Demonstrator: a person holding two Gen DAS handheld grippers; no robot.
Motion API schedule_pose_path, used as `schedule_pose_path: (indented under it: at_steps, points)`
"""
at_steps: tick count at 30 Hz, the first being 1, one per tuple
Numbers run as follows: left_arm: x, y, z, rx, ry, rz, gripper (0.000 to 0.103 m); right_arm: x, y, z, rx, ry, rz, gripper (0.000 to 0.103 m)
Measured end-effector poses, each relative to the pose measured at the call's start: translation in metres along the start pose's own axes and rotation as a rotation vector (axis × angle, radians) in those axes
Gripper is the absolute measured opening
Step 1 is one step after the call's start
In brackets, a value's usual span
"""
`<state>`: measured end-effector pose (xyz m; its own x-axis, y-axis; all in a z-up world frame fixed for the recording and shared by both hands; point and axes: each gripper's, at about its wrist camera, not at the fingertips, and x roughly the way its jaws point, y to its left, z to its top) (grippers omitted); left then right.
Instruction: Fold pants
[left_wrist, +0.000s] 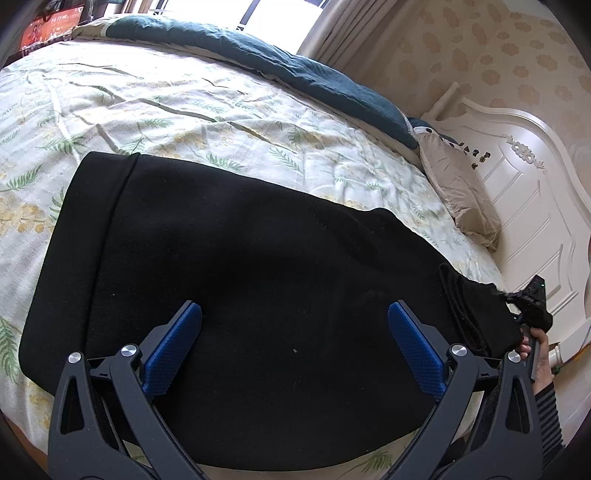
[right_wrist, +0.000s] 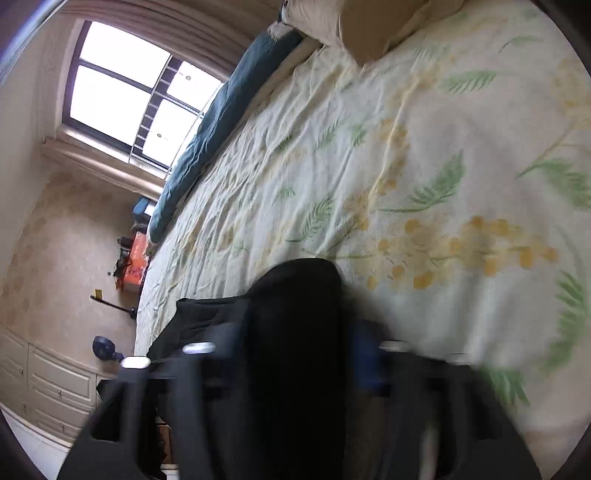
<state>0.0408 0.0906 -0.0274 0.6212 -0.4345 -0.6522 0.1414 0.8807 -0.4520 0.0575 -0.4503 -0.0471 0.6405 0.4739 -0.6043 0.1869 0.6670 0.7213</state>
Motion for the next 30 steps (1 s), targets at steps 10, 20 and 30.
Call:
schedule_pose_path:
  at_steps: [10, 20, 30]
  points:
    - [0.001, -0.001, 0.000, 0.014, 0.001, 0.006, 0.100, -0.025, -0.014, -0.024, 0.059, 0.000, 0.136, 0.034]
    - [0.000, 0.001, 0.000, 0.008, -0.001, -0.009, 0.100, -0.056, -0.028, -0.077, -0.022, -0.063, 0.060, 0.024]
    - [-0.002, 0.002, -0.001, 0.007, -0.005, -0.018, 0.100, -0.098, 0.025, -0.103, 0.027, -0.355, 0.079, 0.058]
